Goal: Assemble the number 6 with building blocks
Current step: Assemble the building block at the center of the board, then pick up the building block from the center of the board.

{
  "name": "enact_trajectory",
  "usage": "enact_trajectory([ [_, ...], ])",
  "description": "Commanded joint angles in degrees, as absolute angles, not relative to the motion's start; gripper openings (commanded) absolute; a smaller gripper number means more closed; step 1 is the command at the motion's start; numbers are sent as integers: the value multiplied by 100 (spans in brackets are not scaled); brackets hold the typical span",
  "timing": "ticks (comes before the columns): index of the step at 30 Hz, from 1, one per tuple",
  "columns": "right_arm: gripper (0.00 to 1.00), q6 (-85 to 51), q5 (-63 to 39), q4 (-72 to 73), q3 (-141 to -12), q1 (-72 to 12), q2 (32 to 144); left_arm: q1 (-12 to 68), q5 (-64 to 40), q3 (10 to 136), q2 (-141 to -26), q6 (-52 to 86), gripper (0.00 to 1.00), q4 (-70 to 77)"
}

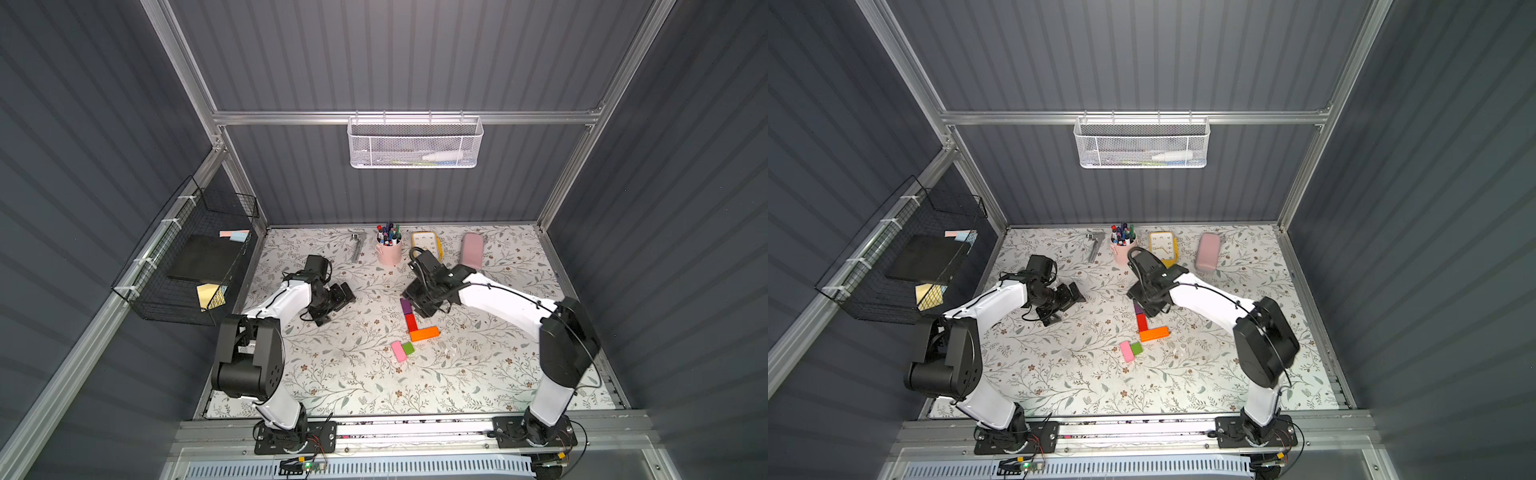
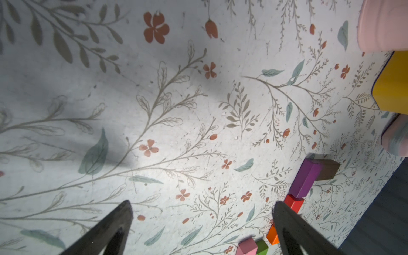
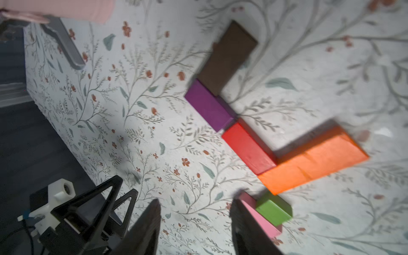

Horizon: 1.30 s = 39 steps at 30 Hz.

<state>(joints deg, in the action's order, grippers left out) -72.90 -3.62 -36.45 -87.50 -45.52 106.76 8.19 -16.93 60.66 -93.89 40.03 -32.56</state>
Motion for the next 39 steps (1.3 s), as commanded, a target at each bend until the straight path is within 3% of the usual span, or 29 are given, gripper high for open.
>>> enact_trajectory([
  [1,52,-5312,-47,-5194,-10147,-4828,11195,800,-1635,6010,-9202,4111,99,-3186],
  [6,50,-4516,378,-6199,-10572,-4887,11381,801,-1636,5981,-9158,4100,99,-3198],
  [13,50,-4021,1111,-6199,-9450,-4901,10366,805,-1433,5977,-8937,4288,99,-3235],
  [20,49,-4028,220,-5992,-8679,-4860,9764,919,-1305,6453,-8916,4561,99,-3386],
  [30,52,-5649,-952,-4512,-6971,-4843,8885,1182,-1328,6442,-9040,4552,99,-3402],
  [39,50,-7867,-1421,-3373,-6420,-4676,8864,2222,-458,7188,-9025,4124,99,-4456],
])
